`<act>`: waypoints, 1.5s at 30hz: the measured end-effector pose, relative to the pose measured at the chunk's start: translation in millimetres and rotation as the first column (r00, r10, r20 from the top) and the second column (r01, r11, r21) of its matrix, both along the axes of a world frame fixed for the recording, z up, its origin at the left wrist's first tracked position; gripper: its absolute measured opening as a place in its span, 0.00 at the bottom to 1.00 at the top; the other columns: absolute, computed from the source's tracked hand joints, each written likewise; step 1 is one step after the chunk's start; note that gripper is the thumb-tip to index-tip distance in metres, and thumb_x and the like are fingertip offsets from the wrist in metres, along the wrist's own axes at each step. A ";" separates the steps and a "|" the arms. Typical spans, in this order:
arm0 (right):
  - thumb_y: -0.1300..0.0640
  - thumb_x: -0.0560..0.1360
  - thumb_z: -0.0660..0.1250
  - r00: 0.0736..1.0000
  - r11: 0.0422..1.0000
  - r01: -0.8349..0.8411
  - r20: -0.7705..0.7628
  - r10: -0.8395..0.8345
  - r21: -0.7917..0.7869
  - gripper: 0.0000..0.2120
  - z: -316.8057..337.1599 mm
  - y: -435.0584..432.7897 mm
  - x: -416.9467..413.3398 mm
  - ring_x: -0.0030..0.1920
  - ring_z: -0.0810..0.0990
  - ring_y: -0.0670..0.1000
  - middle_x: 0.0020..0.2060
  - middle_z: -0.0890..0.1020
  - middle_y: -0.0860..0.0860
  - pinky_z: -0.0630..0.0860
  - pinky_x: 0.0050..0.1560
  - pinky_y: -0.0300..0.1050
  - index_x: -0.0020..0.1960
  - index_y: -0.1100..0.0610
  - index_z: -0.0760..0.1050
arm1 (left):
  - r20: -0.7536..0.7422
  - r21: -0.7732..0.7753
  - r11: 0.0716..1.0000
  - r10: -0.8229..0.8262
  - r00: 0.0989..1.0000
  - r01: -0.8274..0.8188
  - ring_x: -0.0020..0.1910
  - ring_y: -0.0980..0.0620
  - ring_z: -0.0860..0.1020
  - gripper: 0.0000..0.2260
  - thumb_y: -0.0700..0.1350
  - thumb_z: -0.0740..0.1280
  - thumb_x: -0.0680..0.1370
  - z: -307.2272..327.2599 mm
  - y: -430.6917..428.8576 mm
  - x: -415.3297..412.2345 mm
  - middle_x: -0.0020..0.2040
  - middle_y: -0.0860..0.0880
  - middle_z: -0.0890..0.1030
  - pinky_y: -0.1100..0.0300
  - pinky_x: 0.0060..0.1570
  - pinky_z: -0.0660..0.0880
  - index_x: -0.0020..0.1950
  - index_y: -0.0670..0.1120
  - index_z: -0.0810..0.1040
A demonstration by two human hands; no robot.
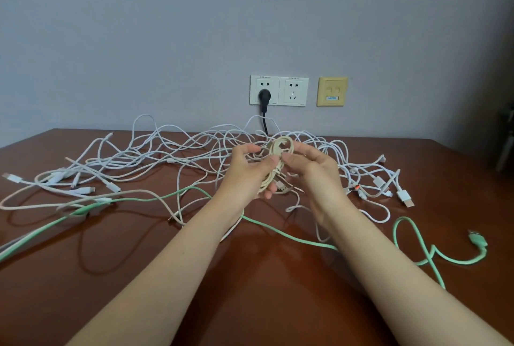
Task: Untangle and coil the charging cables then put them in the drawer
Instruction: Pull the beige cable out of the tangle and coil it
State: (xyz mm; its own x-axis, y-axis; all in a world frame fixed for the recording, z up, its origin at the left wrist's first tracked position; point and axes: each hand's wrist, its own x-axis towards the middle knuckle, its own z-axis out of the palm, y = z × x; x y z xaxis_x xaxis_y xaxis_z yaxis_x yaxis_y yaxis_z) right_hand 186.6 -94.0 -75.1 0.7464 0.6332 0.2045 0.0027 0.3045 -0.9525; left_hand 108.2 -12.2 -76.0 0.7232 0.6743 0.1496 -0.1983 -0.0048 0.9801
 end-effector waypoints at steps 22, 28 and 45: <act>0.66 0.74 0.67 0.984 0.986 0.158 0.093 -0.153 -0.050 0.06 3.2 3.1 -1.2 0.26 0.78 0.41 0.34 0.79 0.52 0.77 0.32 0.33 0.41 0.58 0.75 | 0.209 -0.050 0.971 0.240 0.948 -0.235 0.40 0.53 0.79 0.13 0.31 0.68 0.73 -2.1 12.0 -0.9 0.44 0.45 0.79 0.68 0.36 0.78 0.46 0.49 0.72; 0.67 0.74 0.66 0.944 0.967 0.235 0.261 -0.202 -0.100 0.05 9.2 -1.8 -12.2 0.23 0.75 0.38 0.30 0.77 0.52 0.70 0.27 0.29 0.41 0.60 0.76 | 0.231 -0.129 0.954 0.294 0.927 -0.271 0.40 0.54 0.79 0.12 0.32 0.66 0.75 9.3 3.5 -13.2 0.40 0.48 0.78 0.68 0.39 0.78 0.45 0.50 0.71; 0.59 0.70 0.71 0.824 0.973 0.157 0.566 -0.033 -0.172 0.09 60.1 53.9 -113.0 0.38 0.78 0.52 0.33 0.76 0.46 0.74 0.44 0.46 0.37 0.51 0.73 | 0.118 0.111 0.852 0.500 0.858 -0.512 0.39 0.49 0.75 0.13 0.34 0.66 0.75 61.1 67.0 -127.5 0.41 0.46 0.77 0.53 0.48 0.74 0.42 0.52 0.69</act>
